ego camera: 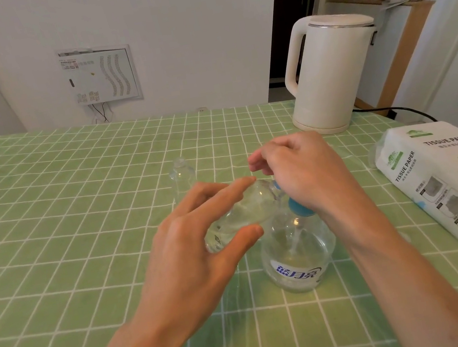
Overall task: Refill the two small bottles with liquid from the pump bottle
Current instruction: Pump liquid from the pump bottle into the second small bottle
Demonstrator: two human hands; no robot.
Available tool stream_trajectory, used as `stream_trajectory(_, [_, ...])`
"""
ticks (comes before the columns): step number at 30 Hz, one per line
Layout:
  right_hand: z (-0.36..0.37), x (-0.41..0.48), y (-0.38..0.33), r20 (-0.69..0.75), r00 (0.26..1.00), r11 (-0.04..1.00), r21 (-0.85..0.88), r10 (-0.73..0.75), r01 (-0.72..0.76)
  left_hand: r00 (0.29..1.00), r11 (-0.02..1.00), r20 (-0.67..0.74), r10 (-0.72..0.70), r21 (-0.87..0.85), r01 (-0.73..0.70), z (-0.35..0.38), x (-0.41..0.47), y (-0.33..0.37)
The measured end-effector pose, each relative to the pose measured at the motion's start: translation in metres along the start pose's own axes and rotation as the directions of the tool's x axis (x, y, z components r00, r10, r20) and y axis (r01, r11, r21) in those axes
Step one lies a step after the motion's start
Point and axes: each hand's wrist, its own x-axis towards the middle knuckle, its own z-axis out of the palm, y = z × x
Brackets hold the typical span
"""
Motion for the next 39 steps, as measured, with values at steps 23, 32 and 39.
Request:
stream_trajectory(23, [-0.0008,-0.0034,-0.0001,-0.011,1.000,0.999,-0.043,-0.018,0.017,1.000,1.000,-0.001,0.007,-0.011,-0.007,-0.0009,-0.0011,0.0024])
stream_trajectory(32, [-0.0002,0.0002,-0.0011,-0.036,0.999,0.999,-0.025,-0.034,0.033,1.000,1.000,-0.009,0.007,-0.014,-0.007,-0.0003,0.0004,0.0003])
stream_trajectory(39, [-0.0003,-0.0047,-0.0016,-0.020,1.000,1.000,-0.028,-0.003,0.003,1.000,1.000,0.002,-0.001,-0.009,0.001,-0.0002,-0.0015,0.0026])
